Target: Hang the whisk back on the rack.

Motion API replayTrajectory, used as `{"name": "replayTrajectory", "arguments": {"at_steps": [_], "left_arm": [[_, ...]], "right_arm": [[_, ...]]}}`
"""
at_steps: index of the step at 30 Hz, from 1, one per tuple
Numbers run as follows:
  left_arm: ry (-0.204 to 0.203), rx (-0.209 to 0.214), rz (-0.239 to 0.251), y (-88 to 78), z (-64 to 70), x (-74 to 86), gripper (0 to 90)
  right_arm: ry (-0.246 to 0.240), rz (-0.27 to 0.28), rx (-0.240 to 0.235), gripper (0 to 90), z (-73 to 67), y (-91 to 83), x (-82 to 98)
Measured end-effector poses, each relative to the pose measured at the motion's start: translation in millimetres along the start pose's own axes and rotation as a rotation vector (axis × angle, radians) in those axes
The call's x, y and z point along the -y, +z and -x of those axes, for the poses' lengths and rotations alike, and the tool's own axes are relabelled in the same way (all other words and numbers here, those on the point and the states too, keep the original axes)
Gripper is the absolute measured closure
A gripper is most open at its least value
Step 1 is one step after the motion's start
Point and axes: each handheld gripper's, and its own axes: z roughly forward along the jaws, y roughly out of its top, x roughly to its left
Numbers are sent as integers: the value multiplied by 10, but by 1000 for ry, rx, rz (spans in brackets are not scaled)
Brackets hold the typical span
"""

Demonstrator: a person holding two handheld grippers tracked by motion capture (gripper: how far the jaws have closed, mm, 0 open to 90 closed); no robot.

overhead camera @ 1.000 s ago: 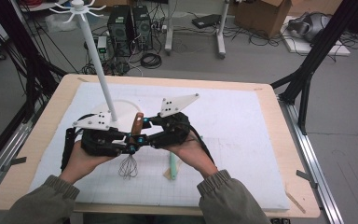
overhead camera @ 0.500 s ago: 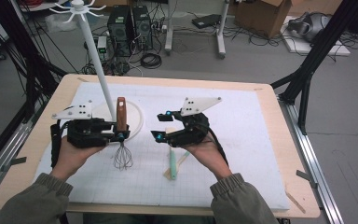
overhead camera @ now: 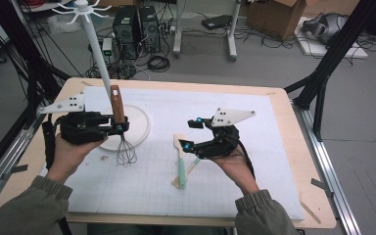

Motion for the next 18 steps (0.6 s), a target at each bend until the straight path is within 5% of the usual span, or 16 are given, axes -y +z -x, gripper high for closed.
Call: {"name": "replayTrajectory", "arguments": {"at_steps": [18], "left_arm": [[3, -35, 20, -58, -130, -334, 729]], "right_arm": [[32, -5, 83, 256, 104, -293, 311]]}}
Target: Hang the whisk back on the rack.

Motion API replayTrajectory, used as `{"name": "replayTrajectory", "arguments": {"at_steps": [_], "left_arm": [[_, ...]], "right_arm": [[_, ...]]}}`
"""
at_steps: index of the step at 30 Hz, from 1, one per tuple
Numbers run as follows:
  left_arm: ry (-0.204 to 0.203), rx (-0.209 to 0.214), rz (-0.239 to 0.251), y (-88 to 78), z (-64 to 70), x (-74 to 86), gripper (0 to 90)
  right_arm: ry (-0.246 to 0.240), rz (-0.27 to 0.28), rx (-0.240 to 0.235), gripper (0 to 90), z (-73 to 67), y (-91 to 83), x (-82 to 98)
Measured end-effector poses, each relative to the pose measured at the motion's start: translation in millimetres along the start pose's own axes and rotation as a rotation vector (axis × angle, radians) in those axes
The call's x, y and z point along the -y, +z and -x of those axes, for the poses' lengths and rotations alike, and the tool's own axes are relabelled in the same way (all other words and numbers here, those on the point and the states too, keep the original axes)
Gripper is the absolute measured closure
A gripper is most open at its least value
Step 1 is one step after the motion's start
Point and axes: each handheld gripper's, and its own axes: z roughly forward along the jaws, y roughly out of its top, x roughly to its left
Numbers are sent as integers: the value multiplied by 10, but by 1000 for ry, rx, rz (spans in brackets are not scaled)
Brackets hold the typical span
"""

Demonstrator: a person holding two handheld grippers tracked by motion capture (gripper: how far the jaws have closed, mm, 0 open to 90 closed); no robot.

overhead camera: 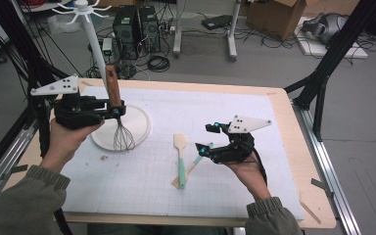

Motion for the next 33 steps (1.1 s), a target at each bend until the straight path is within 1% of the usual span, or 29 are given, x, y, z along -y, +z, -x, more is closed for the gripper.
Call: {"name": "replayTrajectory", "arguments": {"at_steps": [1, 2, 3, 8, 13, 20, 23, 27, 28, 29, 33], "left_arm": [[-1, -2, 4, 1, -6, -18, 729], [0, -2, 3, 0, -12, -38, 729], [2, -7, 4, 1, -16, -56, 729], [0, -18, 3, -3, -44, -143, 729], [-1, -26, 3, -27, -78, -221, 729], [-13, -36, 20, -32, -130, -319, 729], [-10, -43, 23, -29, -147, -388, 729], [-14, -46, 39, -43, -171, -478, 729], [-8, -50, 38, -47, -178, -504, 729], [-11, -52, 38, -50, -180, -519, 729], [-15, -58, 45, -64, -208, -576, 729]], "right_arm": [[4, -1, 1, 249, 6, -6, 15], [-2, -3, 7, 244, 17, -7, 25], [5, -13, 6, 243, 10, -12, 36], [-6, -21, 21, 242, 8, -23, 84], [5, -8, 33, 242, 39, -69, 145], [23, -2, 52, 242, 79, -129, 202], [22, -5, 54, 242, 87, -130, 213], [20, -6, 52, 242, 95, -121, 228], [25, -11, 50, 242, 92, -117, 232], [22, -17, 51, 242, 96, -113, 235], [22, -13, 54, 241, 97, -112, 233]]}}
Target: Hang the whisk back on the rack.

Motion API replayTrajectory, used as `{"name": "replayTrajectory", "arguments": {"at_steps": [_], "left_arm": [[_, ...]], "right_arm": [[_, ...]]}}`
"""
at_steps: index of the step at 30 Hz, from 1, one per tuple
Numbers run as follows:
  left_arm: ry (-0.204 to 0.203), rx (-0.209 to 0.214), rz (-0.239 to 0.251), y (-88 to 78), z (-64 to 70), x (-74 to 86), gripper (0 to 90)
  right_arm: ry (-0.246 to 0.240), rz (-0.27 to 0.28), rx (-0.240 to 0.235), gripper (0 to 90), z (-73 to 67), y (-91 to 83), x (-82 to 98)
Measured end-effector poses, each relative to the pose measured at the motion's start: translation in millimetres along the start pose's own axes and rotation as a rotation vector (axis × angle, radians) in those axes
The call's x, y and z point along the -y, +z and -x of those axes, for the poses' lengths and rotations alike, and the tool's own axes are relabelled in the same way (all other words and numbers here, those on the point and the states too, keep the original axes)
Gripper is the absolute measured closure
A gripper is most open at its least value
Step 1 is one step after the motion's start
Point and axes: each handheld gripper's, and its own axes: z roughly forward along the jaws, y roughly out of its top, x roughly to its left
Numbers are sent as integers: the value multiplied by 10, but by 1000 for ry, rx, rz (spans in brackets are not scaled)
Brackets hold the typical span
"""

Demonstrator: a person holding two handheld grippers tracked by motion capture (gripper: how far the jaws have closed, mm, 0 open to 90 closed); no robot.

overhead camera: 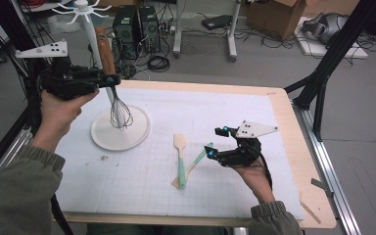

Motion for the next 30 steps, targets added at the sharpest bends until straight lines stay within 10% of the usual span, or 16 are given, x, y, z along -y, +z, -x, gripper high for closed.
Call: {"name": "replayTrajectory", "arguments": {"at_steps": [30], "left_arm": [[-80, -52, 46, -49, -280, 26, 728]], "right_arm": [[-1, 0, -7, 239, 5, 15, 2]]}}
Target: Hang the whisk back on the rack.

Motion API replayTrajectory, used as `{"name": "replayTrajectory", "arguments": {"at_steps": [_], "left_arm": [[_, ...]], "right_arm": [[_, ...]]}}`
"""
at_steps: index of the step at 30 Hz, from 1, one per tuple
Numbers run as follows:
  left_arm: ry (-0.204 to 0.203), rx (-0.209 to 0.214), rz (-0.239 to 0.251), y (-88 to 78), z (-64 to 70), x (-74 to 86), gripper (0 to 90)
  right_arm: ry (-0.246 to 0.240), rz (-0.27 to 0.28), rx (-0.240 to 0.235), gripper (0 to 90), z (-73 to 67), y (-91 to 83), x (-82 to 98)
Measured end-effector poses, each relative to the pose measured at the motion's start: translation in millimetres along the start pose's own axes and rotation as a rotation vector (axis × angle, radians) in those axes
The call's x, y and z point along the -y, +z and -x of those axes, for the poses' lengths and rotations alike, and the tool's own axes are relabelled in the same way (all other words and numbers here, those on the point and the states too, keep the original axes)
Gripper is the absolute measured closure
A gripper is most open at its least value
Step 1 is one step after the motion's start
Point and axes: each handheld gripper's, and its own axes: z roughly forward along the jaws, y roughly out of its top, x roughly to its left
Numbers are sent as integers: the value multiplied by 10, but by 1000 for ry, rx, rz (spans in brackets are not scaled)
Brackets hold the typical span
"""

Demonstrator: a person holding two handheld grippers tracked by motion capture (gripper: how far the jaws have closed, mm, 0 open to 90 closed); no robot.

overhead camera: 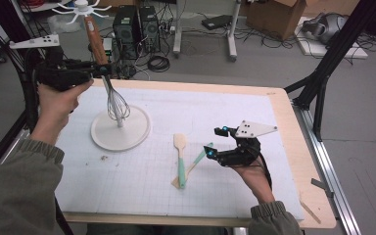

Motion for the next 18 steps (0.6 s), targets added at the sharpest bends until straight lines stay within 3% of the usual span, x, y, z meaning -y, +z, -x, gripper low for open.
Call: {"name": "replayTrajectory", "arguments": {"at_steps": [7, 18], "left_arm": [[-18, -7, 8, 7, -46, 10, 728], [-36, -53, 1, -4, -111, 54, 724]], "right_arm": [[0, 0, -6, 239, -1, 1, 1], [0, -2, -11, 240, -4, 10, 0]]}}
